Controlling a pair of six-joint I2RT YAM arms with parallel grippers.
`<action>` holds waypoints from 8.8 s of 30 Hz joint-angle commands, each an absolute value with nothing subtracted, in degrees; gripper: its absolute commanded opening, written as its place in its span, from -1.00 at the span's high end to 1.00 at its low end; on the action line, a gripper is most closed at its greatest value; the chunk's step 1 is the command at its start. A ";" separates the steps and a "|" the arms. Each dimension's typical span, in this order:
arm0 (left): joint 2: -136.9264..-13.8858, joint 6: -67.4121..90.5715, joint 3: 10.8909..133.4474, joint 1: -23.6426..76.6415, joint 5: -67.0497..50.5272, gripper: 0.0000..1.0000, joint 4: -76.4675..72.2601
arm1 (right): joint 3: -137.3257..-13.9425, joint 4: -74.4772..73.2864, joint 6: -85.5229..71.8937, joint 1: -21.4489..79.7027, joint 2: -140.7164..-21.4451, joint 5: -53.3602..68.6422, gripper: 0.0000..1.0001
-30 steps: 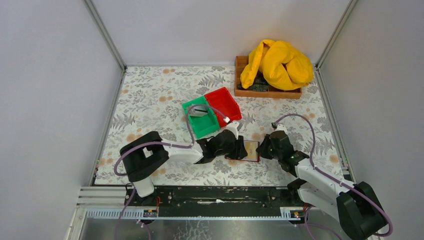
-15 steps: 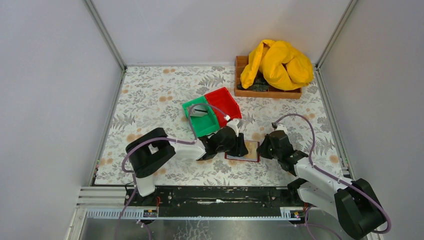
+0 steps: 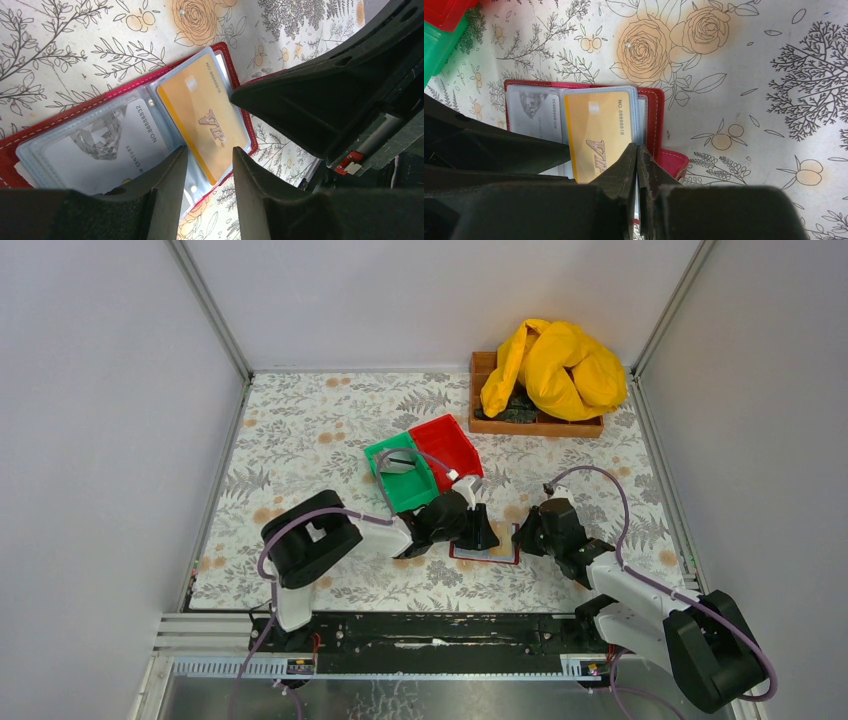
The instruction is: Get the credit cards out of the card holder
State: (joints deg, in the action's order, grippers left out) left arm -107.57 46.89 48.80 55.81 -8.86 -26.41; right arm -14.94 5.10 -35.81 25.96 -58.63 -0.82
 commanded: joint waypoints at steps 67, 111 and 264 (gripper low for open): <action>-115.25 67.98 41.80 52.66 -13.01 0.18 -57.79 | -14.93 3.70 -33.75 25.13 -60.07 1.86 0.85; -114.52 69.08 36.77 50.55 -13.44 1.00 -60.75 | -15.18 3.52 -33.74 24.87 -60.82 2.02 0.85; -85.43 56.34 32.93 42.22 -42.22 1.00 -57.61 | -9.74 23.42 -36.79 24.56 -30.41 48.53 1.00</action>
State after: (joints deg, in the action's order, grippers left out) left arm -86.21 57.89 31.81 41.95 -41.08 -57.34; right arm -7.44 20.86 -36.95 24.58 -31.16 47.72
